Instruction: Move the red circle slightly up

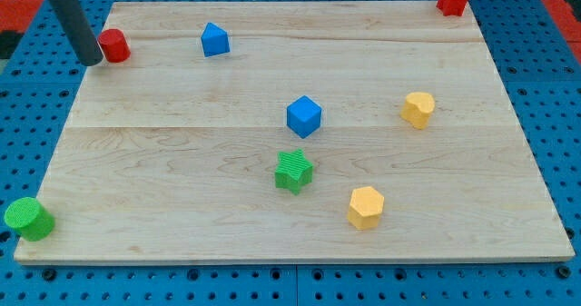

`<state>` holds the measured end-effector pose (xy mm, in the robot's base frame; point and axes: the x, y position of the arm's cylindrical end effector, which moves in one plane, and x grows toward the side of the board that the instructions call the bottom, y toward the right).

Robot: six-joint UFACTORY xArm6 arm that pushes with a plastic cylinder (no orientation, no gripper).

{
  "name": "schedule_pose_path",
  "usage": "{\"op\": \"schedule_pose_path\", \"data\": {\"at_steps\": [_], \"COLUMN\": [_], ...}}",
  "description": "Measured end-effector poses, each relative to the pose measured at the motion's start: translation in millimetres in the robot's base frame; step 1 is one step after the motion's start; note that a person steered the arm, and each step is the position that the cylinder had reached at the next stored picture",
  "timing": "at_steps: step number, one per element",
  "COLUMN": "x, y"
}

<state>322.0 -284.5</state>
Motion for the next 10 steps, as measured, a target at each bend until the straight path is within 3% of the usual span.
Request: {"op": "schedule_pose_path", "data": {"at_steps": [3,5,10], "x": [20,-25,-61], "y": [19,25,29]}}
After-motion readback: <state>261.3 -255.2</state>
